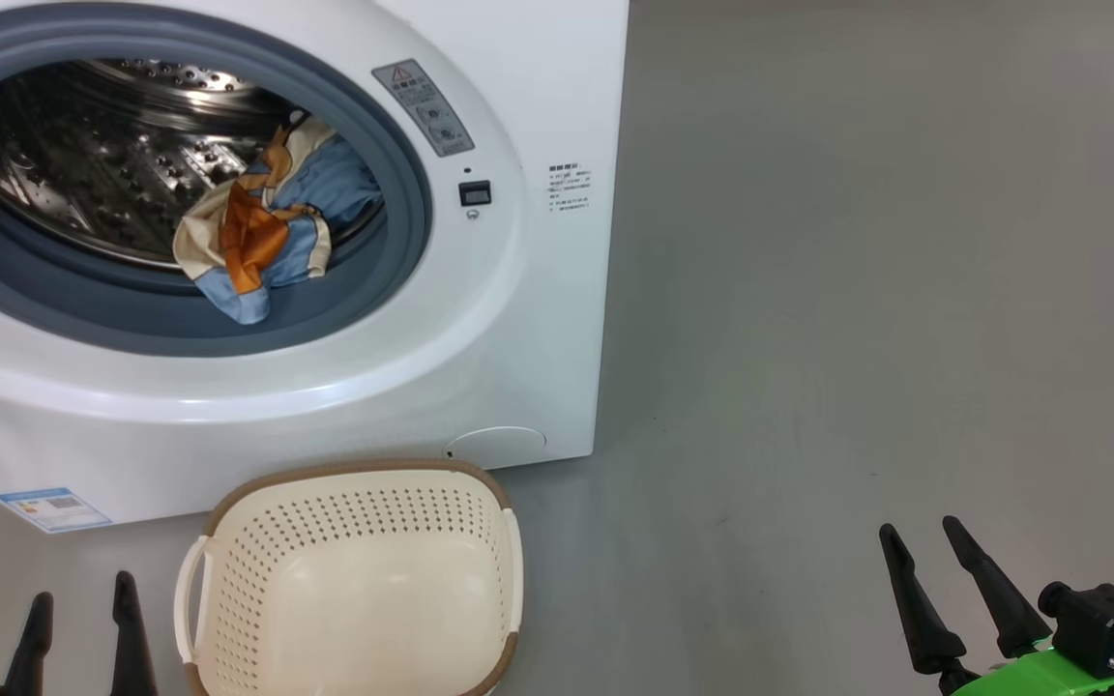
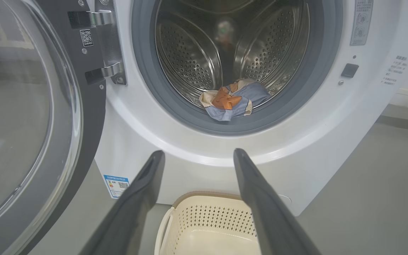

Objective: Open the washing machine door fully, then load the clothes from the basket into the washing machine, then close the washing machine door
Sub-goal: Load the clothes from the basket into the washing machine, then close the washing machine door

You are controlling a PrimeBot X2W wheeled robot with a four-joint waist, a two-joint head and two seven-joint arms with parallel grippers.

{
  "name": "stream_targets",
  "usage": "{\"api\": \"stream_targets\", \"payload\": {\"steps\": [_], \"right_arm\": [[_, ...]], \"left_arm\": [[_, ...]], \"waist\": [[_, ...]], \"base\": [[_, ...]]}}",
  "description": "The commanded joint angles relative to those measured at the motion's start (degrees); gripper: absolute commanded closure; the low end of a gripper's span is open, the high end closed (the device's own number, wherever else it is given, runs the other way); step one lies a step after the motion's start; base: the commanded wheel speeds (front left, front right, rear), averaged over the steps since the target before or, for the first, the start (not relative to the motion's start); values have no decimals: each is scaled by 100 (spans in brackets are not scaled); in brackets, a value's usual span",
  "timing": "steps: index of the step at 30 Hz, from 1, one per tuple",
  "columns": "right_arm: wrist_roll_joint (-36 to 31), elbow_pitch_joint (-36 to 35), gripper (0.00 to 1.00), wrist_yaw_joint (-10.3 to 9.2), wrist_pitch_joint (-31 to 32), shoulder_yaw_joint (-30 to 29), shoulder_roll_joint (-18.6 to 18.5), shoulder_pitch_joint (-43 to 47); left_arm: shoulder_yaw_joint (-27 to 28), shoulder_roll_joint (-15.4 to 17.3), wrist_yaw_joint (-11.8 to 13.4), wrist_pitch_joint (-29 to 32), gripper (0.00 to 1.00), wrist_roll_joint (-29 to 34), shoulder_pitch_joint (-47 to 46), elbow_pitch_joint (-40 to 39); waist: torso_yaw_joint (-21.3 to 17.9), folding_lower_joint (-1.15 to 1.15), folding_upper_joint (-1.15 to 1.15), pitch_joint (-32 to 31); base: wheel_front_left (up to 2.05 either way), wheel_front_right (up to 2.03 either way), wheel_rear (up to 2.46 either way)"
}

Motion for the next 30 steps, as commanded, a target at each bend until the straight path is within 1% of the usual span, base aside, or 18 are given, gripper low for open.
{"api": "stream_targets", "payload": {"steps": [1, 6, 10, 18, 22, 30], "right_arm": [[8, -133, 0, 17, -69, 123, -114, 43], [3, -137, 0, 17, -69, 131, -108, 72], [6, -134, 0, 17, -69, 138, -109, 86], [22, -116, 0, 17, -69, 145, -116, 90], [29, -114, 0, 17, -69, 137, -115, 95], [32, -119, 0, 17, -69, 131, -109, 103]], "left_arm": [[181, 59, -9, -32, 0, -66, -44, -163], [213, 59, -9, -32, 0, -95, -40, -128], [225, 58, -9, -32, 0, -85, -38, -102], [229, 58, -9, -32, 0, -88, -32, -90], [133, 58, -9, -32, 0, -132, -12, -161], [106, 58, -9, -32, 0, -98, -15, -170]], "waist": [[-2, 0, 0, -6], [-10, 0, 0, -42], [-15, 0, 0, -60], [-13, 0, 0, -98], [-2, 0, 0, -111], [24, 0, 0, -128]], "base": [[0, 0, 0], [-19, 19, 0], [-78, 78, 0], [-158, 158, 0], [-162, 160, 1], [-91, 91, 0]]}}
